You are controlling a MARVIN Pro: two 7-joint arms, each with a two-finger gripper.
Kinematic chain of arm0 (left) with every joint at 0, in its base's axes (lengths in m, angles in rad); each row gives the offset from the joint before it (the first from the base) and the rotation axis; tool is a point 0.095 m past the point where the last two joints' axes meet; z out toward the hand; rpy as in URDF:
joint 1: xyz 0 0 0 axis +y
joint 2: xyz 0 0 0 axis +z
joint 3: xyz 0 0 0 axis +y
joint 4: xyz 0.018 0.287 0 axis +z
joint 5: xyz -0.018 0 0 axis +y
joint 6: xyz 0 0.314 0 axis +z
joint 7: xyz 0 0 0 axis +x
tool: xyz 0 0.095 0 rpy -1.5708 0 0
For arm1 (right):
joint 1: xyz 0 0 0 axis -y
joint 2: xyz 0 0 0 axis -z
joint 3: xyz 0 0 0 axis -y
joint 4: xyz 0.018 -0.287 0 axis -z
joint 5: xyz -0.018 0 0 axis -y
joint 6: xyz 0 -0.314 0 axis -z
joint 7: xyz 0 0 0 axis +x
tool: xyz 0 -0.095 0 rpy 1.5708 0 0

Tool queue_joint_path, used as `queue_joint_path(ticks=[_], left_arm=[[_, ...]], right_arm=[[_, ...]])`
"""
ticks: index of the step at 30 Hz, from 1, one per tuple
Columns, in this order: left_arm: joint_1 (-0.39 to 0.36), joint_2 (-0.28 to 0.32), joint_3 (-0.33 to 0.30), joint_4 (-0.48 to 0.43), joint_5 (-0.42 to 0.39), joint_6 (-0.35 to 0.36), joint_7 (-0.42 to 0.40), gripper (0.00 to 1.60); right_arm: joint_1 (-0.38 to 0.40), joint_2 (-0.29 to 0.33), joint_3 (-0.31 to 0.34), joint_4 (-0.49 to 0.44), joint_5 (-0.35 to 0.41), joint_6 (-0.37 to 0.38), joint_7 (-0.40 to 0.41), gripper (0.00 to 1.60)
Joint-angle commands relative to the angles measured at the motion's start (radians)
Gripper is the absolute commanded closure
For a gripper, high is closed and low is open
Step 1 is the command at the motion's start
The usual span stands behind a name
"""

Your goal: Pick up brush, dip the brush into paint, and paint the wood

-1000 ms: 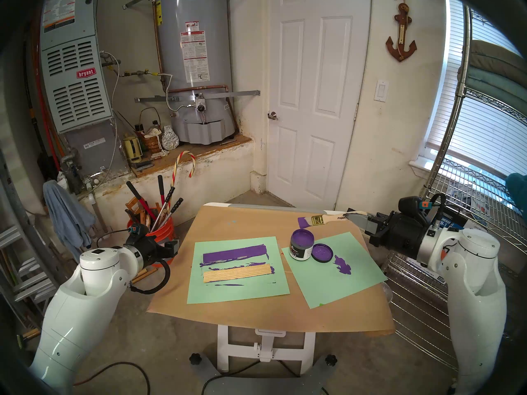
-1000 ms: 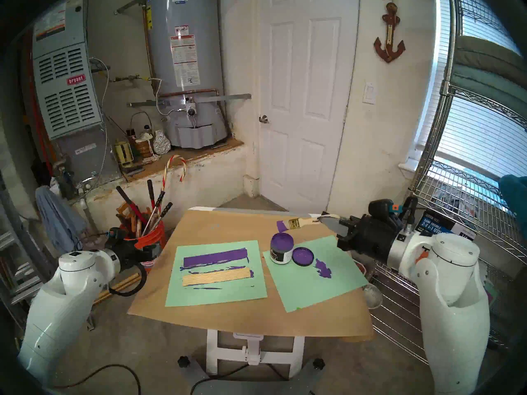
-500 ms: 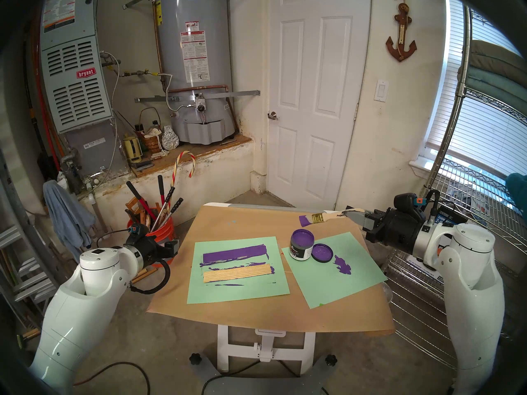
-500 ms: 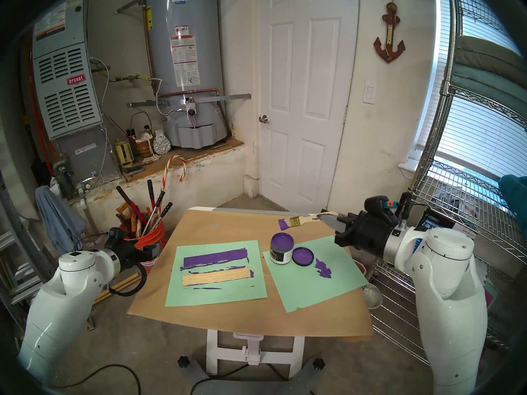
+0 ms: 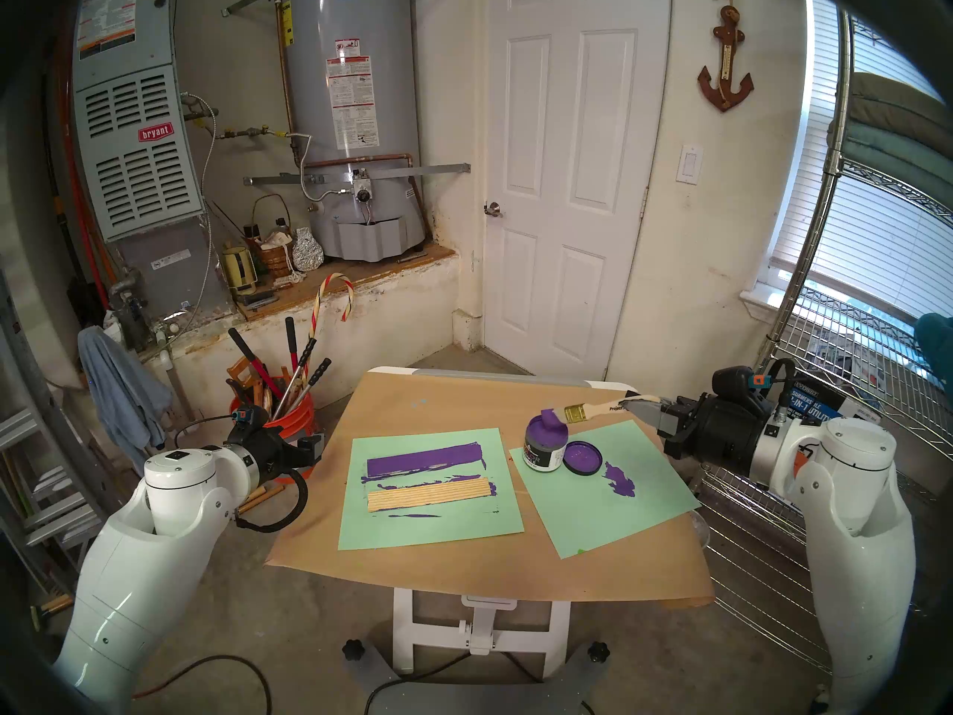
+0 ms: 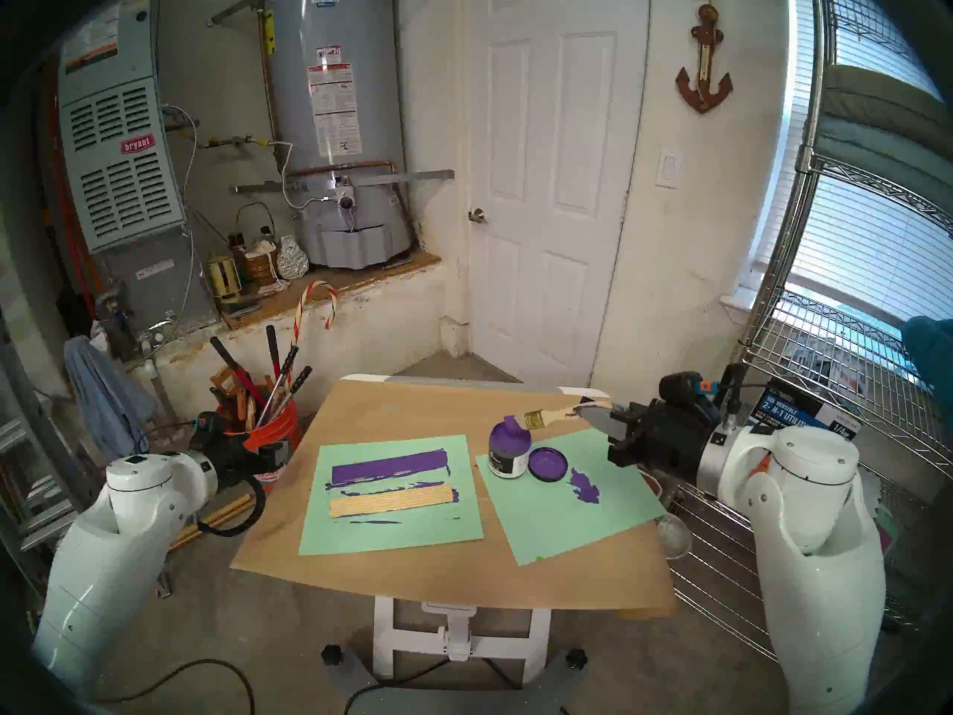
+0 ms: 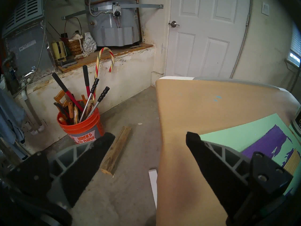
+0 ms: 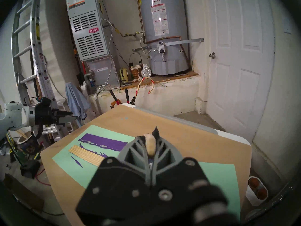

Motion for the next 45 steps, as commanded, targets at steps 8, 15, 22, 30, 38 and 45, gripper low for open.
queue_joint_path(ticks=[8, 15, 22, 30, 38, 45], left_arm=[[-0.004, 0.001, -0.01, -0.015, -0.002, -0.002, 0.001, 0.0], [-0.004, 0.001, -0.01, -0.015, -0.002, -0.002, 0.001, 0.0], [-0.004, 0.001, -0.009, -0.015, -0.002, -0.002, 0.001, 0.0], [-0.004, 0.001, -0.009, -0.015, -0.002, -0.002, 0.001, 0.0], [-0.004, 0.002, -0.009, -0.014, -0.002, -0.002, 0.001, 0.0], [-0.004, 0.002, -0.009, -0.015, -0.002, -0.002, 0.001, 0.0]], right_arm=[[0.017, 0.017, -0.042, -0.014, -0.051, -0.025, -0.022, 1.6], [0.024, 0.033, -0.072, -0.015, -0.071, -0.016, -0.022, 1.6], [0.049, 0.034, -0.125, -0.008, -0.104, -0.02, -0.038, 1.6], [0.066, 0.037, -0.155, 0.001, -0.128, -0.024, -0.046, 1.6], [0.063, 0.019, -0.111, -0.021, -0.102, -0.023, -0.041, 1.6], [0.053, 0.001, -0.081, -0.032, -0.071, -0.013, -0.028, 1.6]])
